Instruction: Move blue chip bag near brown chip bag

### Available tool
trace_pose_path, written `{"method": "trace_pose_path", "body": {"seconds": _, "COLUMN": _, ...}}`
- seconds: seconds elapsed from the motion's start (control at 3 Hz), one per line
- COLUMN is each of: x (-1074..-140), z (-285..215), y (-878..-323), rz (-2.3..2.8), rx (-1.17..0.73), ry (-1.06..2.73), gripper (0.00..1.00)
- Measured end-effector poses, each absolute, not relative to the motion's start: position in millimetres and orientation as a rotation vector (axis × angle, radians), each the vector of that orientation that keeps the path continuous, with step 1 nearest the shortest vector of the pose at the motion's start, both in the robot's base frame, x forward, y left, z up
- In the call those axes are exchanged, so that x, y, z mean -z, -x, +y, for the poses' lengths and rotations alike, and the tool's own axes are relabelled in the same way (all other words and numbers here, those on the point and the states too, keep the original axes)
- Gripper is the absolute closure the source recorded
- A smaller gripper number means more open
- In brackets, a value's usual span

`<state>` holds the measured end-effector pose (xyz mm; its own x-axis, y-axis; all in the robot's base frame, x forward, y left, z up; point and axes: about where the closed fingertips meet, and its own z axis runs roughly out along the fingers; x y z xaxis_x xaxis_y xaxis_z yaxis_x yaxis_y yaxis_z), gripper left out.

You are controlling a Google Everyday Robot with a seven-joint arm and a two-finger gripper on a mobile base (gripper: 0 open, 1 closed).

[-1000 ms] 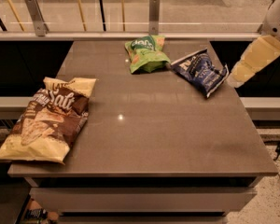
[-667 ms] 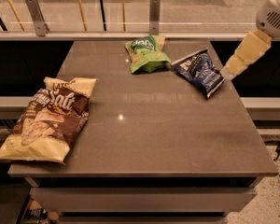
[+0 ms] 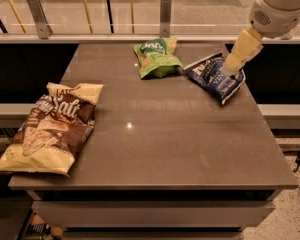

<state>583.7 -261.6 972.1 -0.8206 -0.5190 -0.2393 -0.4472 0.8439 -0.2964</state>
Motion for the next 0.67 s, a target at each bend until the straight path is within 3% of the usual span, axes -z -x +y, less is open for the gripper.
{"method": "trace_pose_path", "body": {"seconds": 0.67, "x": -940.9, "z": -246.5, "y": -609.3, "rz": 2.676, "rx": 0.174, "ry": 0.719, "gripper": 0.00}}
